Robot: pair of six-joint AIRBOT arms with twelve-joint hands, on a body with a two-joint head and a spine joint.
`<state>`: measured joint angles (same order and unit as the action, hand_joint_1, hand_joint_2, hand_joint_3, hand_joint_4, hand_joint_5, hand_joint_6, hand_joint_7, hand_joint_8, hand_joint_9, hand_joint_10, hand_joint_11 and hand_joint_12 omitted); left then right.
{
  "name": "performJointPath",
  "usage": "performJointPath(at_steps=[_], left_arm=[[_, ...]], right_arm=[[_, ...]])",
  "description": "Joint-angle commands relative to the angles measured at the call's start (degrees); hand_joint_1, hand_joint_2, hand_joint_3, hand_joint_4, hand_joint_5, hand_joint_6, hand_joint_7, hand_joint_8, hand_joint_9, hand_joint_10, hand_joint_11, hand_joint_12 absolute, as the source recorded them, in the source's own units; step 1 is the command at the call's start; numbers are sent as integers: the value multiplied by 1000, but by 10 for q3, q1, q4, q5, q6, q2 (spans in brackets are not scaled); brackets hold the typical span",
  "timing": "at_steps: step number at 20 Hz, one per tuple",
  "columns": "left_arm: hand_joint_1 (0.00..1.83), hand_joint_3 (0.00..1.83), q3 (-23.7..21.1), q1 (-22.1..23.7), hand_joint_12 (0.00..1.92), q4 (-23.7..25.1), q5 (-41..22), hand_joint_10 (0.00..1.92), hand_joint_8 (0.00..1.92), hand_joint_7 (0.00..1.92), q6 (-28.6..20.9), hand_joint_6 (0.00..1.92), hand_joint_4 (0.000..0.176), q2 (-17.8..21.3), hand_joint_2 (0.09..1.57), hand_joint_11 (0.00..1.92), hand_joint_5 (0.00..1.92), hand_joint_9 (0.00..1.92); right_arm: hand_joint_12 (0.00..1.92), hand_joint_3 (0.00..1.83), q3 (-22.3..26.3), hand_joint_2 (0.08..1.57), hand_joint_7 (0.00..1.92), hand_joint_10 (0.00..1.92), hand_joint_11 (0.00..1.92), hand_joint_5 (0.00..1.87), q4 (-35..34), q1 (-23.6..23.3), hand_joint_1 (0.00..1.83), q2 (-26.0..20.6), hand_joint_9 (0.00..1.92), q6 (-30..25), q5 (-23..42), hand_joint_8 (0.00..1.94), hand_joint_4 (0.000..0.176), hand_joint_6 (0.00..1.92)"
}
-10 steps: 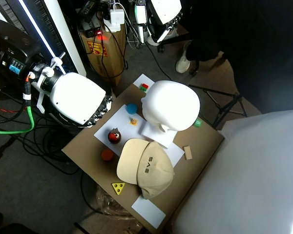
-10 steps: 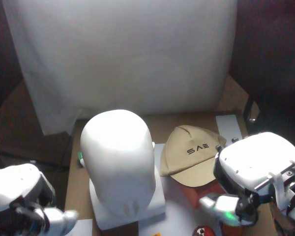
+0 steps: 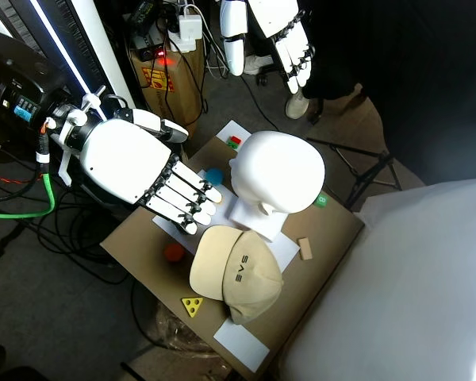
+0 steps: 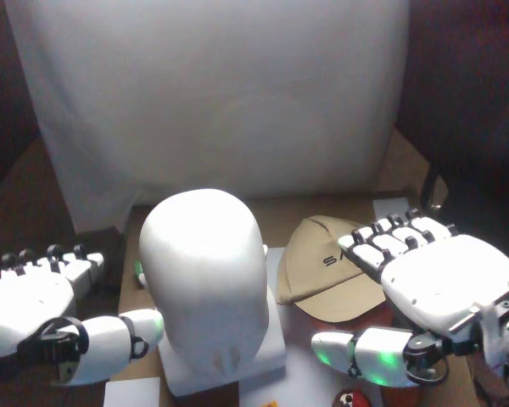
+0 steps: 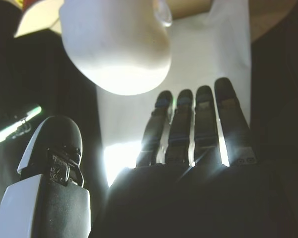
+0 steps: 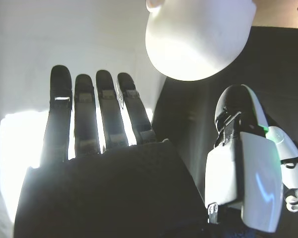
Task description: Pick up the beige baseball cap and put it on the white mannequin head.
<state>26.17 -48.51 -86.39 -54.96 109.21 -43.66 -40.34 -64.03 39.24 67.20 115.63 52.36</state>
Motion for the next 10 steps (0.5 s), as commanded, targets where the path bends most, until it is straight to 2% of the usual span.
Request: performJointPath(at_steps=[1,5,6,7,8,10], left_arm=[[0,3,4,0,69,45,-31,0,0,0,-2,4,0,3,1171,0,29,0],[0,2,19,-17,35,122,-30,0,0,0,-2,0,0,1,1173,0,0,0],[0,2,28,-31,34,148,-30,0,0,0,-16,0,0,-1,1173,0,0,0],[0,2,34,-42,32,153,-32,0,0,0,-34,0,0,-3,1173,0,0,0],[0,1,41,-56,20,169,-37,0,0,0,-57,0,0,-7,1173,0,0,0],[0,1,58,-110,13,214,-84,0,0,0,-127,3,0,-19,1172,0,7,0]], right_arm=[[666,12,-10,1028,146,8,0,134,84,3,142,-13,110,-55,7,6,0,9],[613,0,-62,1000,201,6,0,178,104,16,767,-2,120,-63,-15,15,0,18],[614,9,-86,1037,206,9,0,190,107,19,930,7,129,-65,-26,14,0,20],[615,19,-107,1064,208,13,0,194,111,22,1085,15,143,-69,-39,12,0,18],[655,20,-128,1082,212,16,0,204,115,26,1176,24,169,-71,-60,7,0,14],[706,22,-177,1132,216,12,0,192,124,36,1210,52,198,-67,-76,2,0,2]])
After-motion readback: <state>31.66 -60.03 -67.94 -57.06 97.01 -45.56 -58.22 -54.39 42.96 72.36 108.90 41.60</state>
